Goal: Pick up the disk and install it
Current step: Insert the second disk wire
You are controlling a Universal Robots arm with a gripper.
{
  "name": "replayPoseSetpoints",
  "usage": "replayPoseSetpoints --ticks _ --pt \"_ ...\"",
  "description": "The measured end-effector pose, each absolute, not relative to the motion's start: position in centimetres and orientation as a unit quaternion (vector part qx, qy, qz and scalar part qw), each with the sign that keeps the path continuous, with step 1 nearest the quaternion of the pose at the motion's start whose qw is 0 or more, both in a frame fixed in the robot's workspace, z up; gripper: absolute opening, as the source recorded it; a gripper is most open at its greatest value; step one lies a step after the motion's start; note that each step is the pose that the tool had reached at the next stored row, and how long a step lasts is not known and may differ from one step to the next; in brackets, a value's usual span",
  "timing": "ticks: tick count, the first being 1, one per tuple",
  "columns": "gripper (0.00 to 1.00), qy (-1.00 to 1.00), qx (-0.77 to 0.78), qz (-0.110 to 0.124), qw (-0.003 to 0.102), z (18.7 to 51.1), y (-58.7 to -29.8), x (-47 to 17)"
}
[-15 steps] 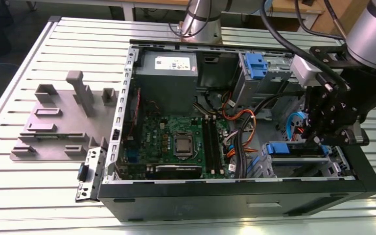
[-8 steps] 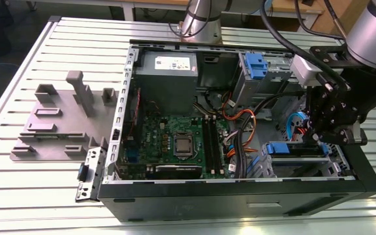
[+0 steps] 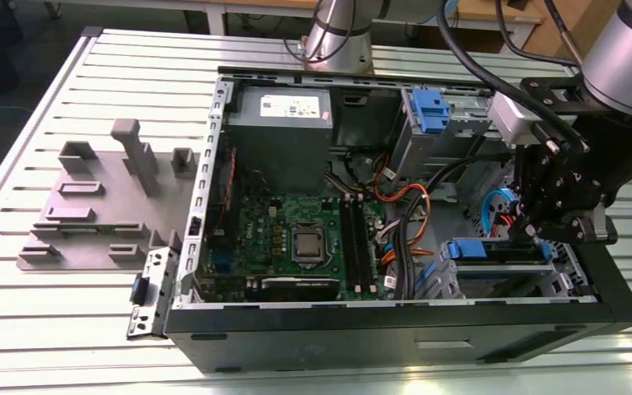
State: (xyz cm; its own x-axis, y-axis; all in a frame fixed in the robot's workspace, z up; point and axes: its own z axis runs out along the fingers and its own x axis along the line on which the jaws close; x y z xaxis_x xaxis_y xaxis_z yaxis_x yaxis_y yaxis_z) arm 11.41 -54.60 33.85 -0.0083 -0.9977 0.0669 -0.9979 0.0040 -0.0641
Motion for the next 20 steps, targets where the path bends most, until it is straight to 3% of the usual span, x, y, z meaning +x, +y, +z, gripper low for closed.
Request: replayPoseSetpoints --ticks 20 --pt "0.11 -0.709 0.704 0.046 0.001 34.41 -54.60 10.50"
